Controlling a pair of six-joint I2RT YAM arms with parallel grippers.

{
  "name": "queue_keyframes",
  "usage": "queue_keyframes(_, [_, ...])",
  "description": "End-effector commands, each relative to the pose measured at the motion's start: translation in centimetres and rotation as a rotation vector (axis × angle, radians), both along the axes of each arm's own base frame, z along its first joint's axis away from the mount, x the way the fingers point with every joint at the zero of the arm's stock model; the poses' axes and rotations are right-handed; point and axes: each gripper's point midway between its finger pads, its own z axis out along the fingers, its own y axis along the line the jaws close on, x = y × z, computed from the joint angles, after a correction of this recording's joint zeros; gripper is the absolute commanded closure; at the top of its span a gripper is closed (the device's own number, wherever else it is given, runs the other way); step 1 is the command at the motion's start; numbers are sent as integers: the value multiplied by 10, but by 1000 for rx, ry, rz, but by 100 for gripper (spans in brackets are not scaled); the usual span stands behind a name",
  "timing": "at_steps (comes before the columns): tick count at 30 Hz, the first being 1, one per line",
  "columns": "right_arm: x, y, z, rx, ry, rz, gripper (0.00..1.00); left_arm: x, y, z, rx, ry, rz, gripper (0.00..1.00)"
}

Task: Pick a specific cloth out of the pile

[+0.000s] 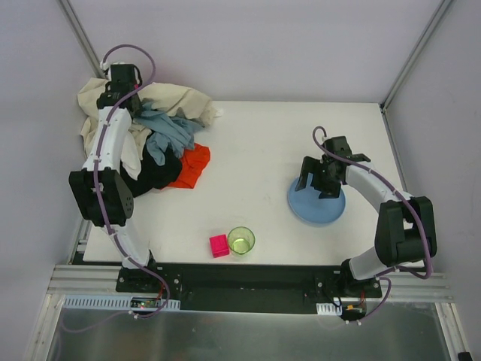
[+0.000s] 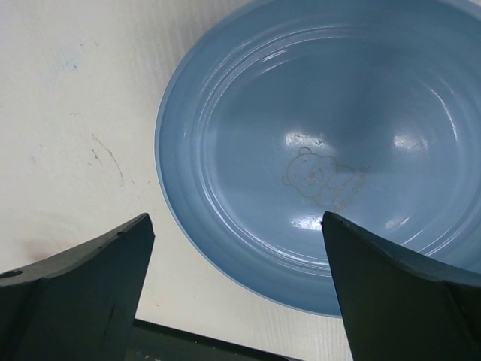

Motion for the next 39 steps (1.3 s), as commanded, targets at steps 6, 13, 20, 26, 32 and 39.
queue_keyframes(6, [9,12,15,32,-36,7,4,-59,49,-114,-400,195,296,100])
queue_keyframes(13, [7,16,21,41,-51,13,4,-89,33,-194,-614,380,386,100])
queue_keyframes(20, [7,23,36,51,-89,30,4,-109,29,-233,-624,485,445,100])
queue_keyframes(26, [7,28,46,45,-109,45,4,-110,35,-204,-576,421,418,78])
queue_keyframes(32, [4,35,51,48,-124,57,4,-104,32,-143,-556,278,317,5])
queue_keyframes(39, [-1,41,54,44,-135,73,4,-114,8,-88,-610,153,187,1])
